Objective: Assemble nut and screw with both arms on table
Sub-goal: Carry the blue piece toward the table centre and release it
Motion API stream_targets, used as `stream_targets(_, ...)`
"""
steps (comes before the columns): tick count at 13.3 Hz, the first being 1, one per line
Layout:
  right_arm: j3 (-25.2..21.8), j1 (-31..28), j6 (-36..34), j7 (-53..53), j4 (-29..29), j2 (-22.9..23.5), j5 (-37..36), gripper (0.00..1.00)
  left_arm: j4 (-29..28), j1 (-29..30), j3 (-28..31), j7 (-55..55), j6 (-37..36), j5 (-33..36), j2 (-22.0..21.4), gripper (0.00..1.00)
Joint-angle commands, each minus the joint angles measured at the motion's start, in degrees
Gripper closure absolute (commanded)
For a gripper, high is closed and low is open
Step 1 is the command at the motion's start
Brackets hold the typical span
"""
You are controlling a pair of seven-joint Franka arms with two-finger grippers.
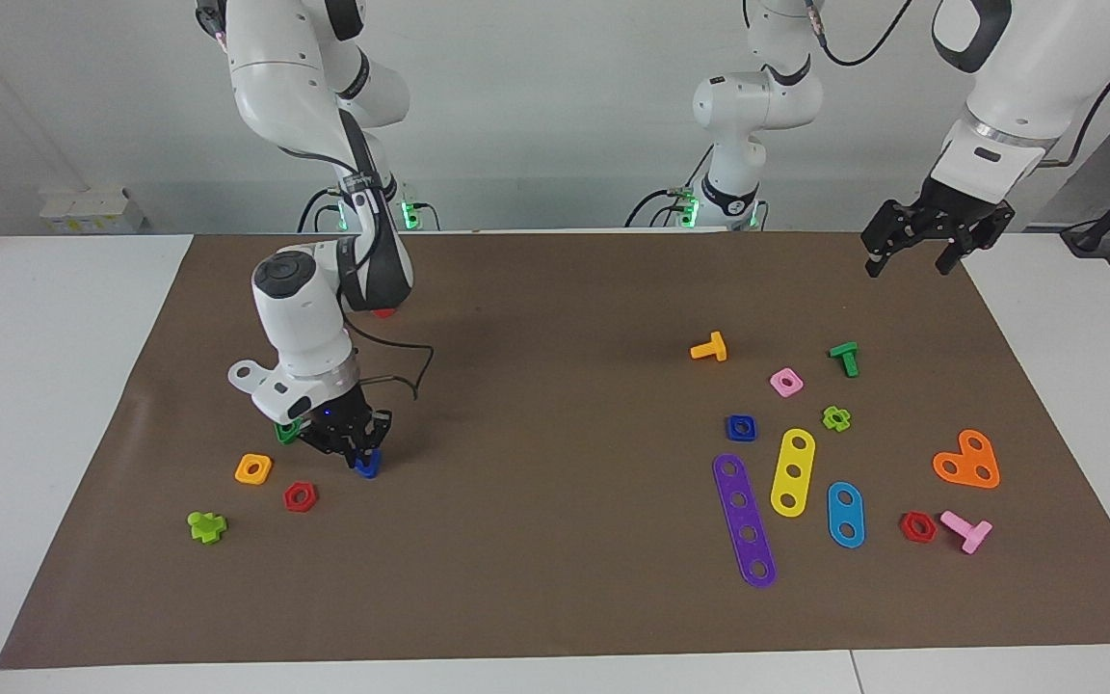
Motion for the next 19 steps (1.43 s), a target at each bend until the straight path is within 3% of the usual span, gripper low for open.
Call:
stream_targets(1,0.3,0.1,0.1,0.6,-0.6,-1.3,0.4,1.00,-1.8,0.4,-0.1,-0.4,-0.1,0.0,-1.6,0.00)
stream_targets(8,0.0,10.1,-5.2,21.6,-0.4,-4.8,0.0,1.00,-1.8,0.3,-0.1,-0.4,-0.2,0.0,-1.6,0.00)
stream_targets(11,0.1,16.6,-5.2,32.4,-0.1,-5.0,-5.8,1.00,-1.8,0.4,-0.1,-0.4,-0.2,0.0,-1.7,0.00)
stream_targets(16,0.1,24.2,-5.0,39.6,2.4,-3.7,-8.7,1.00,-1.8,0.4,-0.1,-0.4,-0.2,0.0,-1.6,0.00)
stream_targets(19,0.0,28.2,-5.3,43.2,6.4,0.0,-10.3,1.00,-1.8,0.3,-0.1,-0.4,-0.2,0.0,-1.7,0.00)
